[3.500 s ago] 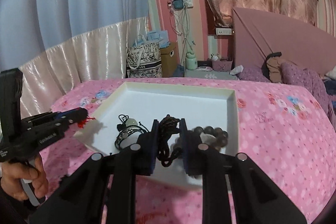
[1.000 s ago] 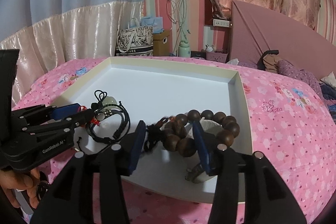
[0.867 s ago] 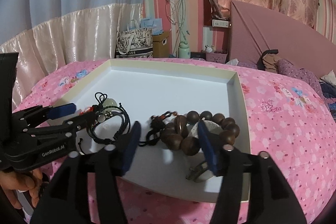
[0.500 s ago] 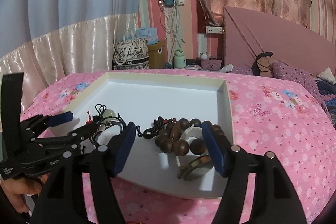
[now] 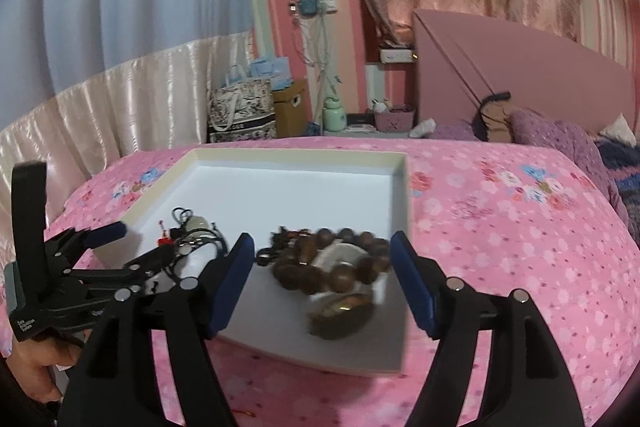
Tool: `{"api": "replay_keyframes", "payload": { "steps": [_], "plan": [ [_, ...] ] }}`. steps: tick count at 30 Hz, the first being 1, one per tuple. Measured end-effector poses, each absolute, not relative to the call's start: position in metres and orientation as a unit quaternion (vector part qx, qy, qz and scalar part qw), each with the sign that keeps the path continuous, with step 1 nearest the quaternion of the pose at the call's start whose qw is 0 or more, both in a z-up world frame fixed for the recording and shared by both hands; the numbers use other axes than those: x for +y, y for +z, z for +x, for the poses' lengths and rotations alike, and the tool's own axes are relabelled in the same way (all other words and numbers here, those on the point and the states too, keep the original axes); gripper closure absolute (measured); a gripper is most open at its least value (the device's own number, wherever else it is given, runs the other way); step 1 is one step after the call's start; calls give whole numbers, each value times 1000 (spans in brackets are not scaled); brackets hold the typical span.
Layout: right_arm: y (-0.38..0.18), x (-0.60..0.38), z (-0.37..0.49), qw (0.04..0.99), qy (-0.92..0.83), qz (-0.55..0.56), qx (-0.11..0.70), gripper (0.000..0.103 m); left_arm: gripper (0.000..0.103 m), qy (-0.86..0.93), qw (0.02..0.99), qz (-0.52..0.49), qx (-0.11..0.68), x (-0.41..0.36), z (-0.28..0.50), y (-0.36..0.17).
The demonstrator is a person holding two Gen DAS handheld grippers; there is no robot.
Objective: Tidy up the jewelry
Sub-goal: 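Move both open grippers back to the hair accessories on the bedspread, then grasp the black claw clip with the left gripper while the right gripper grasps the beige scrunchie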
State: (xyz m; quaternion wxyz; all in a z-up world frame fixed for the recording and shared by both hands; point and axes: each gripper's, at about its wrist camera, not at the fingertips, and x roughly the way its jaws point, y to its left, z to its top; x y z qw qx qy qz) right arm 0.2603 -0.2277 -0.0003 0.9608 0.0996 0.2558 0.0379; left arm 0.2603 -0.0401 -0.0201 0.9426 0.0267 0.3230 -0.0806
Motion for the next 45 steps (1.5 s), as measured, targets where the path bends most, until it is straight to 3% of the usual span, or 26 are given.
{"api": "replay_keyframes", "payload": {
  "steps": [8,14,21,29,30,34,37,40,41,42,45],
  "plan": [
    [25,-264,237,961,20,109,255,33,9,-94,946,27,308,-28,230,14],
    [22,-294,191,959,8,55,278,33,9,-82,945,37,315,1,192,37],
    [-14,-359,140,942,34,96,320,32,9,-100,937,47,330,-5,144,20],
    [-68,-328,137,919,69,58,384,33,8,-120,923,42,363,-40,130,-19],
    [-72,-325,138,917,74,60,387,34,8,-121,922,49,364,-45,131,-22],
    [-81,-312,148,913,78,42,397,60,8,-116,921,69,366,-58,138,-30],
    [-80,-312,149,913,80,51,396,64,9,-115,917,68,376,-62,148,-34],
    [-81,-312,148,913,82,56,396,64,22,-126,910,75,388,-70,155,-39],
    [-81,-313,148,913,83,57,396,64,30,-130,906,81,395,-74,159,-42],
    [-82,-312,148,913,82,56,397,64,46,-135,901,84,403,-76,162,-45],
    [-80,-312,149,913,81,59,395,69,46,-139,899,73,408,-76,167,-47]
  ]
}}
